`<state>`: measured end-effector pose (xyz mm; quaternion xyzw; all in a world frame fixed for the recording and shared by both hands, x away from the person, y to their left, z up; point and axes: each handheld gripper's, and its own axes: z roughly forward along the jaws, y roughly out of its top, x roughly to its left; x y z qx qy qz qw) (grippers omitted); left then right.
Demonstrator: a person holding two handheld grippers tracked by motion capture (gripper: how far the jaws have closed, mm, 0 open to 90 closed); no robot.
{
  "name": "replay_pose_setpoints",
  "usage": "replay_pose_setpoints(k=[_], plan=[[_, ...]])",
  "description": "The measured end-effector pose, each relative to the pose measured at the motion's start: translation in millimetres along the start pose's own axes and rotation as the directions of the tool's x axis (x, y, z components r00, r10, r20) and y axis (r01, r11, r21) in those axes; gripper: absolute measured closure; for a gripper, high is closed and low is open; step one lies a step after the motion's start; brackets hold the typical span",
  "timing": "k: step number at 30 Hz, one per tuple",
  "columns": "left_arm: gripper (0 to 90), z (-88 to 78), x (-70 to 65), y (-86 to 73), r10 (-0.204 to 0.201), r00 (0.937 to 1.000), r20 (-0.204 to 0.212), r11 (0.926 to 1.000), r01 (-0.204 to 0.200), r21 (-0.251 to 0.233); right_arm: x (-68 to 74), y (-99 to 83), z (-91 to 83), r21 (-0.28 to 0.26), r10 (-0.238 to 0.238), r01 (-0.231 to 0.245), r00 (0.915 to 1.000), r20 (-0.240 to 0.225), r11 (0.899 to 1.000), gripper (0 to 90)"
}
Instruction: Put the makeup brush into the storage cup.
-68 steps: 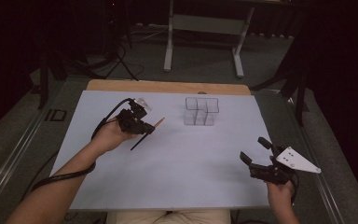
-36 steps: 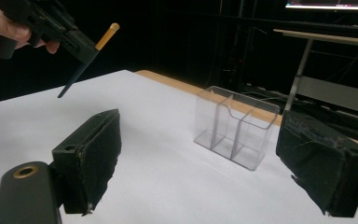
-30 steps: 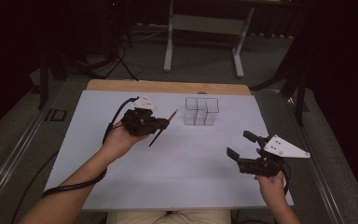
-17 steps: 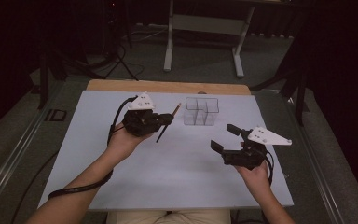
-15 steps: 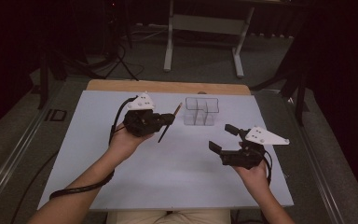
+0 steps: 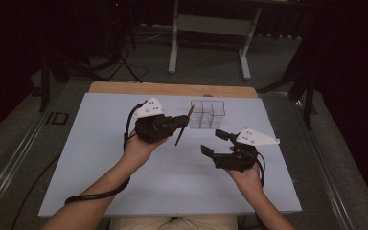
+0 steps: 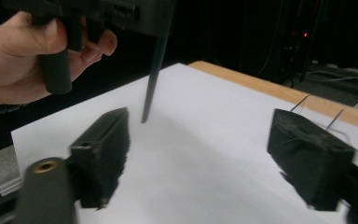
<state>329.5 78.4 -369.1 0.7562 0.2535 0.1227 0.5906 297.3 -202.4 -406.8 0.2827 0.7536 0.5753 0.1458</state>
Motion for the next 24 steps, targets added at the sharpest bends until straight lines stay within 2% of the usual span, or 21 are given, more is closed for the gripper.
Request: replay_pose_setpoints(k=[4,7,12,17,24], plan=[[84.6,0.6,-0.2,-1.5,-0.025,0.9997,0.001,0.9981,0.025,-0.057,5.9,-4.2,13.2,0.026,0.018,-0.017,0.9996,-0.024,1.0,25.8],[84.6,1.9,-1.0,-1.5,-0.039,0.9992,0.01,0.9966,0.039,-0.072,9.4,-6.0,20.7,0.027,0.034,-0.033,0.9987,-0.038,0.999,30.8],[84.5,4.7,-5.5,-0.9,-0.033,0.9992,0.022,0.9961,0.035,-0.081,12.9,-6.0,30.9,0.046,0.032,-0.03,0.999,-0.032,0.998,36.1],[84.5,9.3,-9.5,-2.1,-0.038,0.9973,0.063,0.9938,0.044,-0.102,13.3,-4.9,36.4,0.057,0.045,-0.042,0.9975,-0.054,0.997,47.4],[84.4,14.2,-13.9,-3.3,-0.042,0.9961,0.078,0.9914,0.051,-0.12,14.6,-4.3,40.4,0.078,0.037,-0.03,0.9962,-0.08,0.996,61.2]])
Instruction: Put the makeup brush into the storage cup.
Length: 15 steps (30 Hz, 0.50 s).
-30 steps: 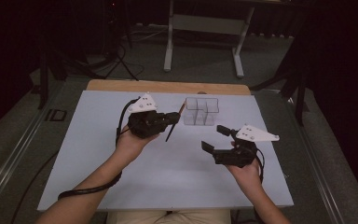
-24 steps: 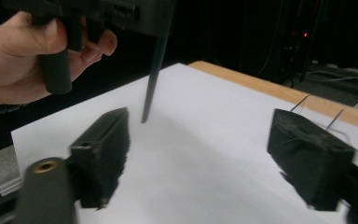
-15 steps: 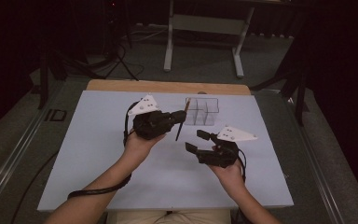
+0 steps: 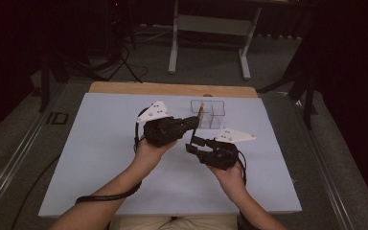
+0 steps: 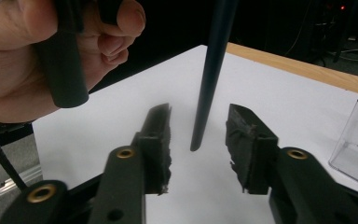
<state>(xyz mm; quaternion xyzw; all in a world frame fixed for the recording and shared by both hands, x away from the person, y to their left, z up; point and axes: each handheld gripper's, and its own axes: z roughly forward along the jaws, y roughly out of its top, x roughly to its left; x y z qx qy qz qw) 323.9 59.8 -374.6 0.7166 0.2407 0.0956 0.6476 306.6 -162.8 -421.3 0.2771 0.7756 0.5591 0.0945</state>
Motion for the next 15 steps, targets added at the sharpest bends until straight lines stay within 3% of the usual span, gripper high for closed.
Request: replay_pose_setpoints(k=[4,9,15], plan=[[84.4,2.8,-1.7,-0.1,-0.004,0.9999,0.016,1.0,0.004,0.0,-2.2,1.0,-1.5,0.004,0.007,-0.007,0.9999,-0.016,1.0,70.4],[84.3,6.3,-4.6,-0.7,0.015,0.9998,0.012,0.9998,-0.015,0.014,-3.8,1.3,-3.4,0.009,0.008,-0.008,0.9997,-0.022,1.0,76.3],[84.3,8.5,-5.0,-2.4,0.008,0.9997,0.021,0.9996,-0.008,0.025,-6.1,-0.3,-5.7,0.023,0.006,-0.005,0.9998,-0.02,1.0,84.3]])
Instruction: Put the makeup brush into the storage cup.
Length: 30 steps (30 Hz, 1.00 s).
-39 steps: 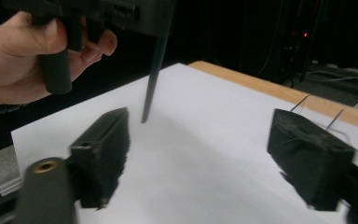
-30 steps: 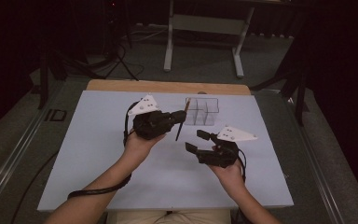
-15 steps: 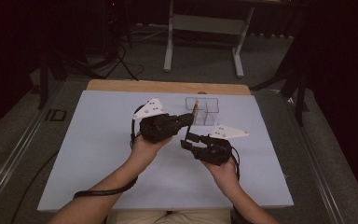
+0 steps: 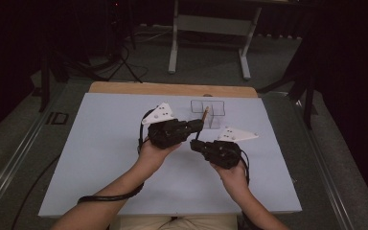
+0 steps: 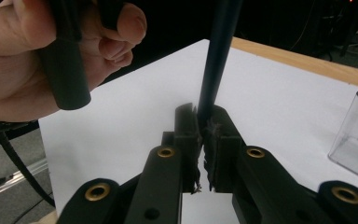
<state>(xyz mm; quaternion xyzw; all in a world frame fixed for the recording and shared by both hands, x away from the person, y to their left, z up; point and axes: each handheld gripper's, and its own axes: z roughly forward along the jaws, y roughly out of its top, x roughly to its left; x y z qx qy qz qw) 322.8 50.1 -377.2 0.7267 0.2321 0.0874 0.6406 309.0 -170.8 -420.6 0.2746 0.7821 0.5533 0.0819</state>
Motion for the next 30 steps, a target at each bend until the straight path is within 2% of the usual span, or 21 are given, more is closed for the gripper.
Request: replay_pose_setpoints(k=[3,7,11,12,14,19,21,25,30], plan=[[84.1,0.2,0.2,0.1,0.002,1.0,0.006,1.0,-0.002,0.004,-2.9,-1.1,-1.6,0.003,0.012,-0.012,0.9999,0.0,1.0,85.4],[83.6,1.2,0.6,1.3,0.013,0.9993,0.036,0.9997,-0.014,0.02,-3.1,-1.1,-3.6,0.017,0.009,-0.009,1.0,-0.001,1.0,85.8],[82.3,0.7,-1.4,2.4,0.033,0.9984,0.046,0.9992,-0.034,0.021,-2.5,-0.3,-6.1,0.032,-0.007,0.007,1.0,-0.001,0.999,85.8],[79.9,0.2,-1.8,3.3,0.031,0.9985,0.046,0.9993,-0.032,0.021,-2.2,0.0,-6.7,0.034,-0.017,0.017,0.9999,0.0,0.999,85.8],[79.8,-1.5,-0.9,5.2,0.018,0.9972,0.073,0.9997,-0.019,0.015,-1.9,0.2,-7.6,0.046,-0.027,0.027,0.9996,-0.01,0.999,85.9],[77.3,-5.3,-1.7,10.3,0.051,0.9945,0.092,0.9983,-0.053,0.025,-1.6,-3.1,-8.6,0.078,-0.053,0.055,0.9983,-0.023,0.995,85.9],[77.3,-6.2,-1.8,11.9,0.062,0.994,0.091,0.9973,-0.065,0.033,-2.7,-5.1,-9.1,0.087,-0.047,0.05,0.9985,-0.028,0.995,85.9],[77.3,-7.6,0.4,16.4,0.046,0.9938,0.101,0.9974,-0.051,0.05,-4.1,-8.2,-9.4,0.105,-0.06,0.061,0.9981,-0.018,0.993,85.9],[75.7,-7.5,0.5,20.9,0.054,0.9913,0.12,0.9954,-0.063,0.073,-2.0,-10.0,-8.8,0.125,-0.084,0.086,0.9962,-0.02,0.988,85.9]])
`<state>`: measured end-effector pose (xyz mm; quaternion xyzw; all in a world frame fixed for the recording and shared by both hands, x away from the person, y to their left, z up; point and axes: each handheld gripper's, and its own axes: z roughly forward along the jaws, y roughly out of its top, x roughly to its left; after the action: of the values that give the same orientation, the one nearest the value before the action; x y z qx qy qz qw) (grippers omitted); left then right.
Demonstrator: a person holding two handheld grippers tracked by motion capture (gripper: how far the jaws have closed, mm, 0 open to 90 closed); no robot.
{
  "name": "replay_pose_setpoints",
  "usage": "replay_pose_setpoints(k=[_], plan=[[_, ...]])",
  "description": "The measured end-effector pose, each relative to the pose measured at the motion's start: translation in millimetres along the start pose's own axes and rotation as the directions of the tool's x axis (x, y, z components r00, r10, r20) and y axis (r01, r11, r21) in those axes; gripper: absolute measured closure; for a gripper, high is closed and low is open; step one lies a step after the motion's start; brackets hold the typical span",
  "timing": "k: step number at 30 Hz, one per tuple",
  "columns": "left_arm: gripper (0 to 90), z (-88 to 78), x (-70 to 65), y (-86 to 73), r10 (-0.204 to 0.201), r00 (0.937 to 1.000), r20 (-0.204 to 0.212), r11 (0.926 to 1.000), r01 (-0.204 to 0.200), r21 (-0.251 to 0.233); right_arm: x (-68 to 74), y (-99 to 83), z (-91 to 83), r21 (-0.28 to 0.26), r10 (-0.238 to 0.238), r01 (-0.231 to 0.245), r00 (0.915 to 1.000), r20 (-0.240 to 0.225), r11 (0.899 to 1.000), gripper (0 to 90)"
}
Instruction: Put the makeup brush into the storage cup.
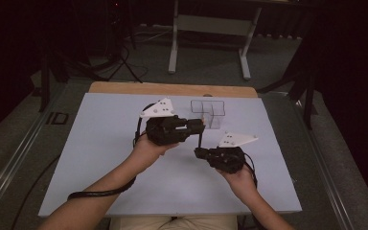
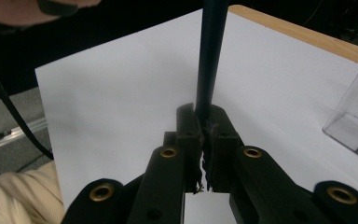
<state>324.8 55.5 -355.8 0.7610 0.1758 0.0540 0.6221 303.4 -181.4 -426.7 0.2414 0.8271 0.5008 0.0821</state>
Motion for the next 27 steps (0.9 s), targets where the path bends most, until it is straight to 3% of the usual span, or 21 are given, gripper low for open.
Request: replay_pose_setpoints(k=[7,11,18,21,22,24,27], plan=[[76.5,-1.1,1.2,2.3,0.011,0.9999,-0.01,0.9998,-0.011,0.015,0.9,-1.6,0.4,0.009,-0.01,0.01,0.9997,-0.024,1.0,85.9],[78.3,-2.8,3.5,1.7,-0.003,1.0,0.0,1.0,0.003,0.006,1.8,-3.0,1.5,0.017,-0.024,0.025,0.9992,-0.031,1.0,85.8],[81.6,-1.6,4.5,0.6,-0.016,0.9992,0.036,0.9996,0.015,0.022,0.7,-4.4,1.1,0.017,-0.031,0.032,0.9982,-0.052,0.999,85.8],[81.5,-1.1,3.9,0.2,0.004,0.9993,0.038,0.9997,-0.005,0.026,0.5,-5.2,0.2,0.017,-0.034,0.035,0.9969,-0.071,0.999,85.8],[81.5,-0.9,4.3,-0.2,0.003,0.9983,0.059,0.9998,-0.004,0.021,0.2,-5.7,0.1,0.017,-0.034,0.035,0.9966,-0.075,0.999,85.8],[81.5,0.9,3.8,-0.8,0.013,0.9979,0.064,0.999,-0.016,0.043,-0.1,-6.5,-0.3,0.018,-0.038,0.04,0.9961,-0.08,0.999,85.8],[83.3,2.5,5.1,-1.5,-0.024,0.9965,0.08,0.9978,0.019,0.063,-0.4,-7.4,0.3,0.024,-0.037,0.039,0.9954,-0.088,0.999,85.8]])
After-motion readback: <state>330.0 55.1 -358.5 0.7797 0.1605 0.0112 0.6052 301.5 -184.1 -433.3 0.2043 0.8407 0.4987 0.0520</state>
